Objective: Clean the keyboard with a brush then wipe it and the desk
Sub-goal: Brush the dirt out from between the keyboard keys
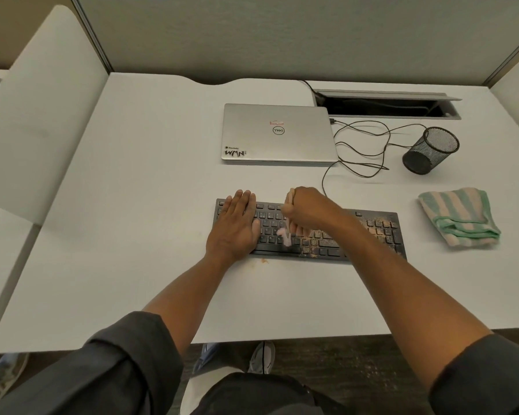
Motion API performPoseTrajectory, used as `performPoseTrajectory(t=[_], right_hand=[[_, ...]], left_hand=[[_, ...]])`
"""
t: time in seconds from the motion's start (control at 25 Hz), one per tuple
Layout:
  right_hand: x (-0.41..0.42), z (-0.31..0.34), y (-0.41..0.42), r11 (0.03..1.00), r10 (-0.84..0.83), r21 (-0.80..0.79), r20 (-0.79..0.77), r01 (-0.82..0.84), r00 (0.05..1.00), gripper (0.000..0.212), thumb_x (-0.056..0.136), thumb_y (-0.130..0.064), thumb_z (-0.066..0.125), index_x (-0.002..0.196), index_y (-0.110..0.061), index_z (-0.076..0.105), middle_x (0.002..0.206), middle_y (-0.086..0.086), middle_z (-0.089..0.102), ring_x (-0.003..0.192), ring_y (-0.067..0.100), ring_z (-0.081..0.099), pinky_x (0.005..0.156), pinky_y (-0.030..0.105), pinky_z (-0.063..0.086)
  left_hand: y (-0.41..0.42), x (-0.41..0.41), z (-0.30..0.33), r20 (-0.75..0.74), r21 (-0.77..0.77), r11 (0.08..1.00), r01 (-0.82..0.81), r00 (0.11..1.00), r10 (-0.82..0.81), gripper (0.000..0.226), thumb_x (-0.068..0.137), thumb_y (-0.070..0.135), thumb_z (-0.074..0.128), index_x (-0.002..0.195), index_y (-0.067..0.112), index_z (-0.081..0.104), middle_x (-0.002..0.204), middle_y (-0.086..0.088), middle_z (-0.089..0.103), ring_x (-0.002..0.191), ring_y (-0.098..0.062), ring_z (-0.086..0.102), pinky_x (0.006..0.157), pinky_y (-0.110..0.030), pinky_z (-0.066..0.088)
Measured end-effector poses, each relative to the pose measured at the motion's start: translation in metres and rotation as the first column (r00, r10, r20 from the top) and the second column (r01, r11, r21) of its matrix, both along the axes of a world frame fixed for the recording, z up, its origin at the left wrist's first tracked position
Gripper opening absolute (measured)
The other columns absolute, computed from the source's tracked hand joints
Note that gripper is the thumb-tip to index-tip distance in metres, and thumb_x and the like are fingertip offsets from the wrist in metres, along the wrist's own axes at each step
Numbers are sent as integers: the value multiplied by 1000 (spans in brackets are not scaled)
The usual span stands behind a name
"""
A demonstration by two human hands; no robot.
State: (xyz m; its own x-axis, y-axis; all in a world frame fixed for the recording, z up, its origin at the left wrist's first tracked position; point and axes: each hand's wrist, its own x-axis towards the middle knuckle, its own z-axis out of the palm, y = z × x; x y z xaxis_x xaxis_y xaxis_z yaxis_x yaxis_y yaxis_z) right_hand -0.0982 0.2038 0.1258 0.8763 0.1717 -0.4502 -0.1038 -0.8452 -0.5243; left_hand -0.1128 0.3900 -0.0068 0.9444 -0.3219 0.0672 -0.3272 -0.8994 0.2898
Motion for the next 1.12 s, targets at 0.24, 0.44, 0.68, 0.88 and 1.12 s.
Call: performPoseTrajectory(t=[0.24,0.44,0.68,0.88,1.12], right_hand=[[-6,-8,1,973,-176,182,180,143,968,12,92,-18,51,87,-10,59,64,4,72,50,18,68,49,28,55],[-4,2,-1,998,-14,67,39,11,999,28,96,-11,50,77,3,65,63,11,72,48,16,66,47,22,51],[-13,-3,8,996,-56,78,104,48,993,18,96,-16,54,84,-7,64,69,9,74,62,27,73,64,34,58],[-21,3,1,992,-103,76,80,97,991,24,96,-14,53,81,-2,68,64,8,73,50,10,68,58,24,56],[-30,-10,16,987,-95,141,125,77,988,17,95,-17,54,86,-7,64,65,5,73,57,20,71,58,32,59]], left_hand=[[-1,-1,3,0,-3,1000,-6,1000,6,72,98,41,18,159,4,23,165,-16,27,155,-29,14,127,-38,0],[-1,-1,2,3,-5,1000,-6,1000,6,71,98,40,19,159,3,24,164,-16,27,155,-30,15,128,-40,2],[0,0,1,4,-8,1000,-5,1000,5,69,99,38,23,158,3,24,164,-16,28,155,-30,16,128,-40,3],[0,-2,2,13,-23,1000,-1,1000,2,70,98,38,22,158,2,26,163,-17,29,155,-31,17,128,-39,2],[0,-3,3,10,-19,1000,1,1000,-1,68,100,36,26,159,3,24,164,-17,27,155,-30,15,127,-37,-1]])
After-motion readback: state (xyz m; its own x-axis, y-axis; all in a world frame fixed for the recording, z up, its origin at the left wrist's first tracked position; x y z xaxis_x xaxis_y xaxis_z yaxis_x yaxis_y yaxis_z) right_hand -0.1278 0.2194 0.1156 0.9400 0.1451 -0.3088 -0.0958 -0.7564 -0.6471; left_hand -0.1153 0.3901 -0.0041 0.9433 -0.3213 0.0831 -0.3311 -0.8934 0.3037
